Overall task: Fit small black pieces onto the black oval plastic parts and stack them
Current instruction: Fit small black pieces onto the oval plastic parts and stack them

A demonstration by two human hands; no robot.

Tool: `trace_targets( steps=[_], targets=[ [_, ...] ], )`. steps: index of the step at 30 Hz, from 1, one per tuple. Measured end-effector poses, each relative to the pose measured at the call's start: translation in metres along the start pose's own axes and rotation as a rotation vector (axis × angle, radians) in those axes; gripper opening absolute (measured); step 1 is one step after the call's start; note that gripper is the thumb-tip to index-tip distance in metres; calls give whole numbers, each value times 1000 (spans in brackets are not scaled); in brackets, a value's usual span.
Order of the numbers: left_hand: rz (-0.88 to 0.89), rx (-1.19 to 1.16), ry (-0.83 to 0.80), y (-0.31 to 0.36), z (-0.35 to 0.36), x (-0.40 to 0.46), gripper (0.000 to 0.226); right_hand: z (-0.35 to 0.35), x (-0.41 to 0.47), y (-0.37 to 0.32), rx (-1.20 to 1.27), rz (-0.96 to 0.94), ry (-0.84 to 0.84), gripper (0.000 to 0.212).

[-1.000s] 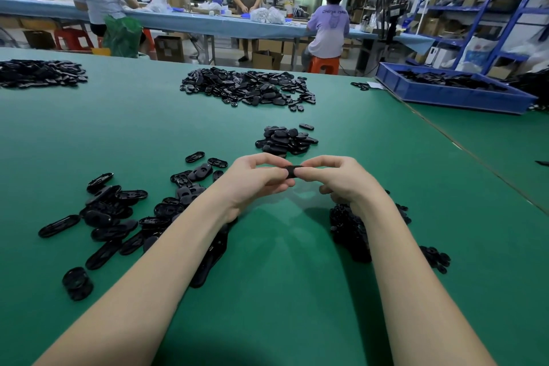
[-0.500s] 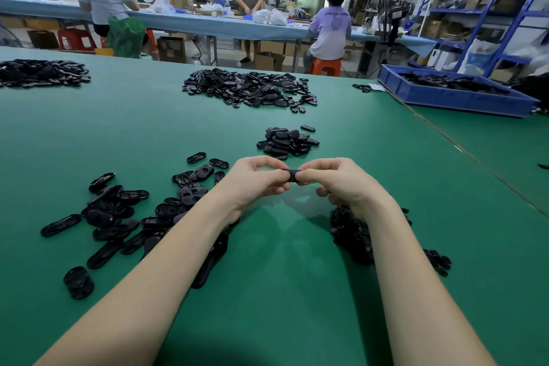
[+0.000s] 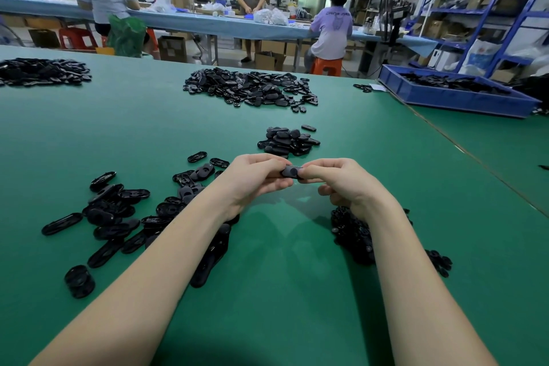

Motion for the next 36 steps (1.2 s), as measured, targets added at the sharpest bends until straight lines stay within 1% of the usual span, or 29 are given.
trace_targets(
  steps=[4,9,11,13,14,17,23,31,36],
  targets=[
    [-5,3,2,0,0,-1,15,1,2,2,2,-3,8,4],
    [-21,-13,-16,1,1,-2,12,1,3,4,4,7,15,11],
    [-20,-10,-13,-1,1,-1,8,1,2,3,-7,0,12,10],
    [-4,42,9,-3,0,0,4,2,0,2,-21,-8,12,6],
    [9,82,27,-4,-1,1,6,3,0,1,-27,-15,12,3],
    [37,167,88,-9,-2,2,12,6,-1,1,-50,-41,34,8],
    [33,157,110,-10,-3,2,14,9,2,2,-69,-99,89,10],
    [31,151,105,-12,-5,2,19,10,3,5,-55,-88,88,9],
    [50,210,158,-13,-3,0,15,13,3,6,-70,-108,105,7]
  ],
)
Point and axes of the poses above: each hand's wrist, its own x-axis towards the middle knuckle, its own z-axis out of the palm, y = z × x, the point moved 4 cm from there along x, towards the middle knuckle, and after that the axes turned 11 degrees about y, right-handed, at the moved point
